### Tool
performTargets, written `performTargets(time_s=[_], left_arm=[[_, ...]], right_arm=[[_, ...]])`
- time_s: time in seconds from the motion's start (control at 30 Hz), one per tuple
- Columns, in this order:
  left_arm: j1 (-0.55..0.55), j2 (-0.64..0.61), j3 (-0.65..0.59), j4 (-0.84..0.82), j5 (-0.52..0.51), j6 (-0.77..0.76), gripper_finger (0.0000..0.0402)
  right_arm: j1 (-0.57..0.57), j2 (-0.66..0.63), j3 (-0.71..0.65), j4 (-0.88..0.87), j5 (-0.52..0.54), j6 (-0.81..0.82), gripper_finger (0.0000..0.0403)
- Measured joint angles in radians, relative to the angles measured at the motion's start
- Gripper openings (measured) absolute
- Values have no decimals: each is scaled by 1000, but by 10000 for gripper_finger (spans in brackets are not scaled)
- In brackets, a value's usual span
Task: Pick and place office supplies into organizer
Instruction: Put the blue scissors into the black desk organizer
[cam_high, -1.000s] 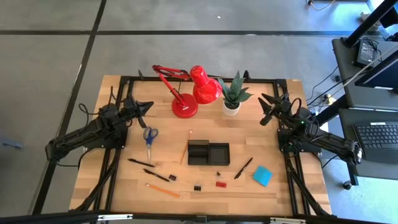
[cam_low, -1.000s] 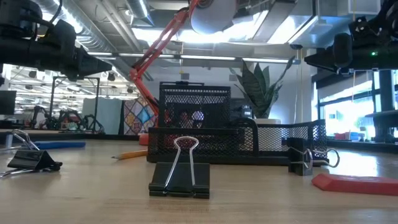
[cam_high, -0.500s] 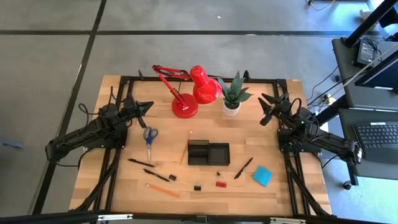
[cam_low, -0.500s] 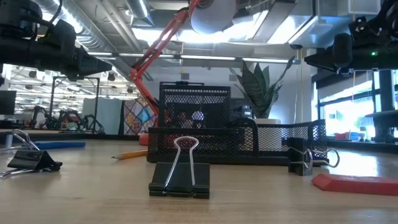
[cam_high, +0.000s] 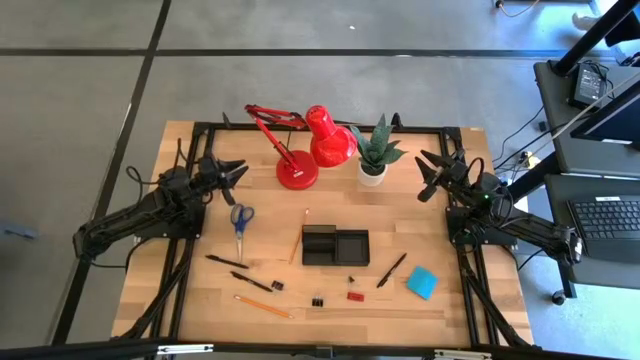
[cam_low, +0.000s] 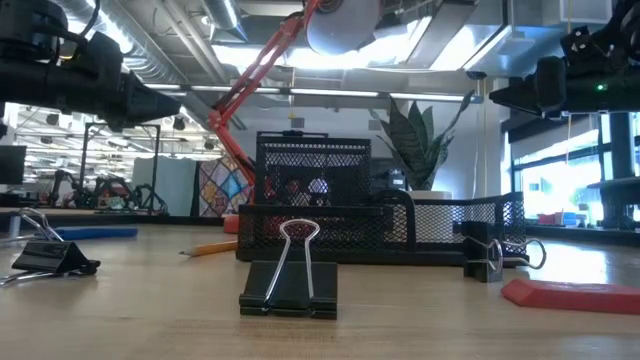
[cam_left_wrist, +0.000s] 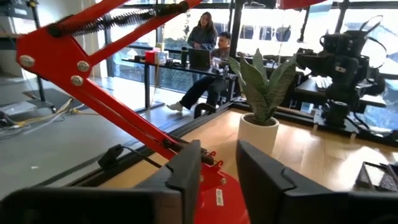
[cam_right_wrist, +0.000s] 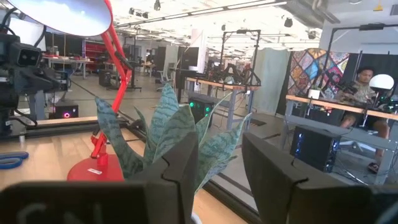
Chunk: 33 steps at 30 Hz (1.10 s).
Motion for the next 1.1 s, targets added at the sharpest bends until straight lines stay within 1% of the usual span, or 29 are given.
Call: performTargets(time_s=[0.17, 0.3, 0.47, 0.53, 0.6, 0.73, 0.8, 0.9, 0.97, 1.1], left_arm=[[0, 0, 0, 11, -10, 0, 161], [0, 0, 0, 9, 3, 0, 191], [-1, 0, 0, 38, 124, 0, 200], [-6, 0, 0, 66, 151, -8, 197], [-18, 0, 0, 79, 157, -28, 195], [-45, 6, 0, 81, 140, -29, 195], [-64, 20, 3, 95, 113, -28, 194], [-99, 59, 45, 106, 69, -12, 194], [-132, 100, 86, 110, 50, 14, 194], [-210, 229, 176, 107, -27, 75, 194]], right_arm=[[0, 0, 0, -3, 0, 0, 128], [0, 0, 0, -5, 0, 1, 128], [0, 0, 0, -18, 0, 1, 128], [0, 0, 0, -28, 0, 1, 128], [0, 0, 0, -43, 0, 0, 128], [0, 0, 0, -45, 0, 1, 128], [0, 0, 0, -44, 0, 0, 128], [0, 0, 0, -40, 0, -1, 128], [0, 0, 0, -33, 0, -2, 128], [0, 0, 0, -29, 0, -2, 128]])
